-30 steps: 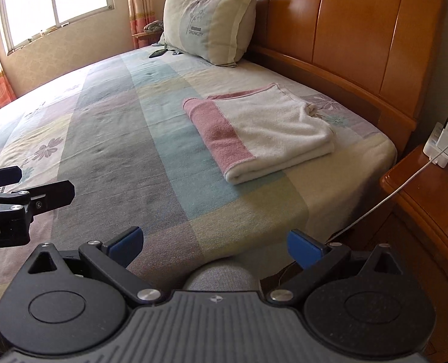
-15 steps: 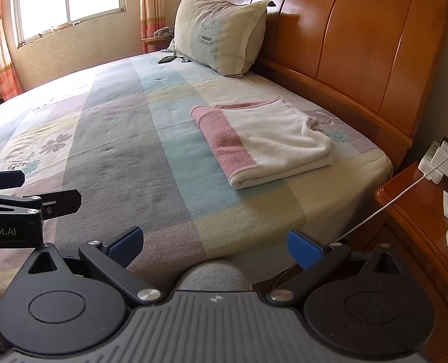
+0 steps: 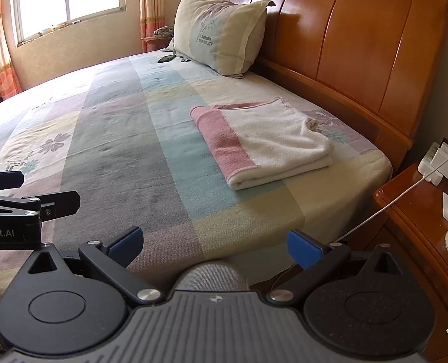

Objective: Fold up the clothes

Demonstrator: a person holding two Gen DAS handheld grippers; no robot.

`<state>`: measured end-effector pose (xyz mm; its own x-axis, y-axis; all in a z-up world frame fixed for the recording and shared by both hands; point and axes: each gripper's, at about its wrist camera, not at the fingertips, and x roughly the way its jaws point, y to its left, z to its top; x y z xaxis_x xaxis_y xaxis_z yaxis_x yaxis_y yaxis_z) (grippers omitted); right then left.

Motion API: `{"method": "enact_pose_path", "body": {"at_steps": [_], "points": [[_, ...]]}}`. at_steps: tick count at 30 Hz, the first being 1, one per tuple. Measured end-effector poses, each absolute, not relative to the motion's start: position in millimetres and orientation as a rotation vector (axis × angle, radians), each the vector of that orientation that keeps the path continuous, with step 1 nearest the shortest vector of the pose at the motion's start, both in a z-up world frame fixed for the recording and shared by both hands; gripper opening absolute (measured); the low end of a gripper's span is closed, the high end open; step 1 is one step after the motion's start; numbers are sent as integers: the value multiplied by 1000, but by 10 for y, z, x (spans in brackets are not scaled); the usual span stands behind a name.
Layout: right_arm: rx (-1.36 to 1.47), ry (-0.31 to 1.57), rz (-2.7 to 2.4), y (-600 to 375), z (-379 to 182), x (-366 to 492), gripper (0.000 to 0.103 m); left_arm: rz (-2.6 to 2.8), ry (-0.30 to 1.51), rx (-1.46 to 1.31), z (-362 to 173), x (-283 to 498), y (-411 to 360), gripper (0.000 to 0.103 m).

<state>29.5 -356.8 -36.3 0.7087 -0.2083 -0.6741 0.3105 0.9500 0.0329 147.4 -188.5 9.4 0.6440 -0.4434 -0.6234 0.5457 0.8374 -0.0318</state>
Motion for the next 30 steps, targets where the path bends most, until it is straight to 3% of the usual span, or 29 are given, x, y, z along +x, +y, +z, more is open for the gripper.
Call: {"method": "enact_pose_path", "body": {"at_steps": [30], "points": [[145,734,-293,-3578,-380,309,103,-564,671,165,72,1485,-1893,102]]}}
